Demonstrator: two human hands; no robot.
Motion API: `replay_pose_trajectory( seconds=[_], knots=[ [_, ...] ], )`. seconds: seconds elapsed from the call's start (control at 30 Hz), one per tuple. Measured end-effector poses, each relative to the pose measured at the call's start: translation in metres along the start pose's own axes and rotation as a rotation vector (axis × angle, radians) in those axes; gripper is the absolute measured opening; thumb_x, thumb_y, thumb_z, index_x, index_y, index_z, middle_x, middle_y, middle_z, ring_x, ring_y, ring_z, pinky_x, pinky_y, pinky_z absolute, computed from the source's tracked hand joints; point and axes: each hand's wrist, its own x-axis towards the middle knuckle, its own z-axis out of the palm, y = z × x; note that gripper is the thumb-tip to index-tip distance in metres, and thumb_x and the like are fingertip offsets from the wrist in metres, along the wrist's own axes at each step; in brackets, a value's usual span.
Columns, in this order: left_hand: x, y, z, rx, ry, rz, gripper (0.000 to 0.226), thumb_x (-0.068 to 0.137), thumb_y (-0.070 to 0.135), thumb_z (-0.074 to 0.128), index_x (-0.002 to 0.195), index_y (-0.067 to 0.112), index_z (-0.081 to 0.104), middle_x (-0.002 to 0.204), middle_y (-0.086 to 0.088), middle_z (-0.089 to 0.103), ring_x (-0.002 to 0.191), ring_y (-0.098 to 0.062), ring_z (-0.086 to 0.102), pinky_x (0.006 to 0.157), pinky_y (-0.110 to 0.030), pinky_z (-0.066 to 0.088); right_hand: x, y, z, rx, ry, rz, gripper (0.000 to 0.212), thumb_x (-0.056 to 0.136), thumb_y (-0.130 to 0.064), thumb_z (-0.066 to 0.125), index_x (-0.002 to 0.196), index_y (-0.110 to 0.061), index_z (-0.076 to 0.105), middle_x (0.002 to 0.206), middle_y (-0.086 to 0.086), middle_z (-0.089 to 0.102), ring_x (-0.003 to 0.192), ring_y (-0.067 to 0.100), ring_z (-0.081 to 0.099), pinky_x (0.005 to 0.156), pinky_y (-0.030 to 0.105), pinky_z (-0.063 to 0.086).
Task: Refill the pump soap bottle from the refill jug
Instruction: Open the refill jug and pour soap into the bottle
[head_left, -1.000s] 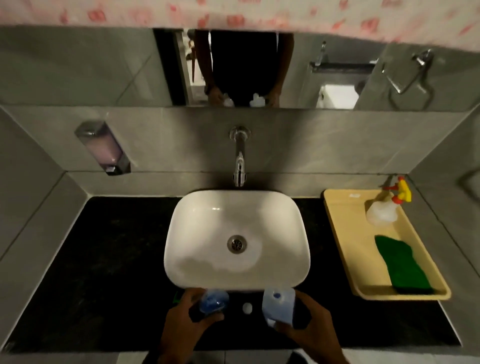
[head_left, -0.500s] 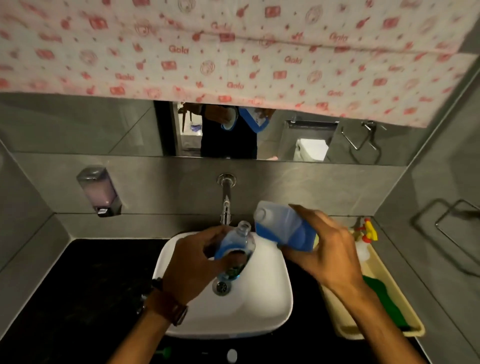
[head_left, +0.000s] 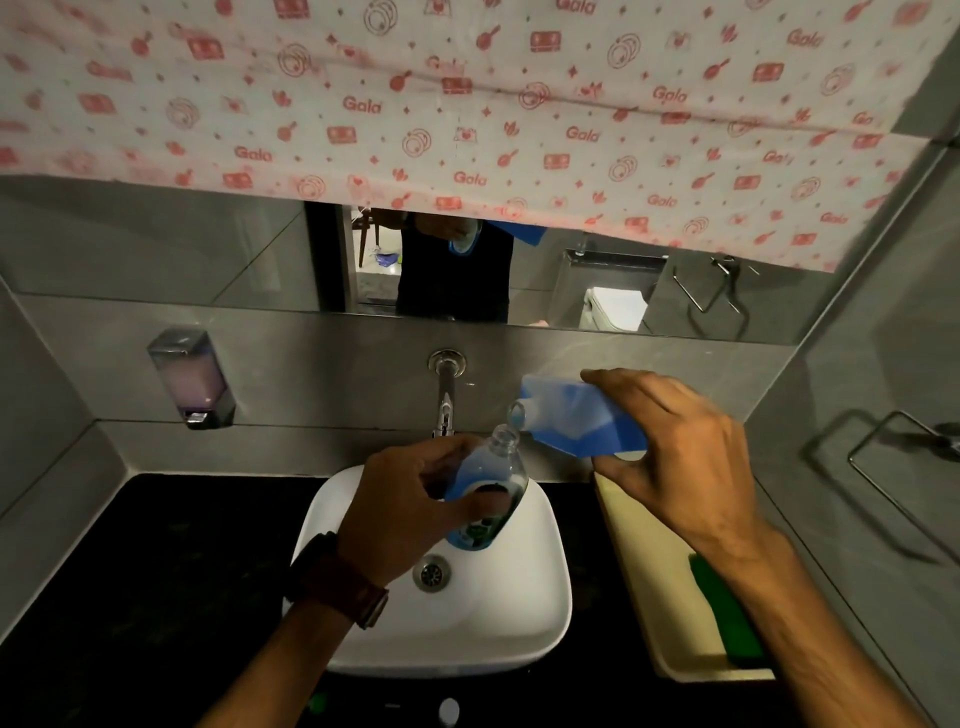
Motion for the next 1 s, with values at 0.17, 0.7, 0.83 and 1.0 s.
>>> replay_pose_trajectory(
  seconds=[0.17,0.7,0.83,1.0],
  knots=[
    [-0.0013,-0.0030,0.0003,-0.002,0.000,-0.026,0.057,0.071,0.051,0.079,0.122,0.030,0.068,0.109,0.016,0.076,0.100,-0.001,0.072,0.080,-0.024,0.061,0.0026,-0.0020,-0.0015,-0.019,0.014,-0.034,0.064,0.080,-0.044,0.074,0.139,-0.026,0.056,0.128,0.002,0.068,0.113,0.027,0.065,0.092,0.046,0.056],
    [-0.0058,-0.0047,0.0018,-0.061,0.002,-0.023,0.054,0.067,0.067,0.075,0.116,0.047,0.063,0.110,0.017,0.075,0.101,-0.002,0.072,0.081,-0.026,0.061,0.0053,-0.0049,-0.0088,-0.066,0.010,-0.065,0.060,0.081,-0.035,0.076,0.136,-0.017,0.063,0.129,0.008,0.069,0.117,0.033,0.065,0.098,0.048,0.052],
    [-0.0056,-0.0038,0.0030,-0.070,0.007,-0.010,0.048,0.066,0.069,0.075,0.111,0.058,0.062,0.107,0.027,0.073,0.098,-0.002,0.073,0.077,-0.022,0.061,0.0042,-0.0042,-0.0089,-0.071,0.020,-0.074,0.059,0.081,-0.032,0.080,0.135,-0.014,0.065,0.128,0.011,0.070,0.116,0.036,0.065,0.097,0.054,0.055],
    [-0.0041,-0.0053,0.0044,-0.077,0.002,-0.008,0.047,0.066,0.069,0.075,0.110,0.060,0.061,0.106,0.031,0.072,0.099,-0.001,0.072,0.078,-0.022,0.061,0.0041,-0.0008,-0.0090,-0.070,0.006,-0.070,0.061,0.081,-0.033,0.082,0.137,-0.016,0.063,0.131,0.010,0.068,0.120,0.036,0.063,0.100,0.054,0.053]
  ],
)
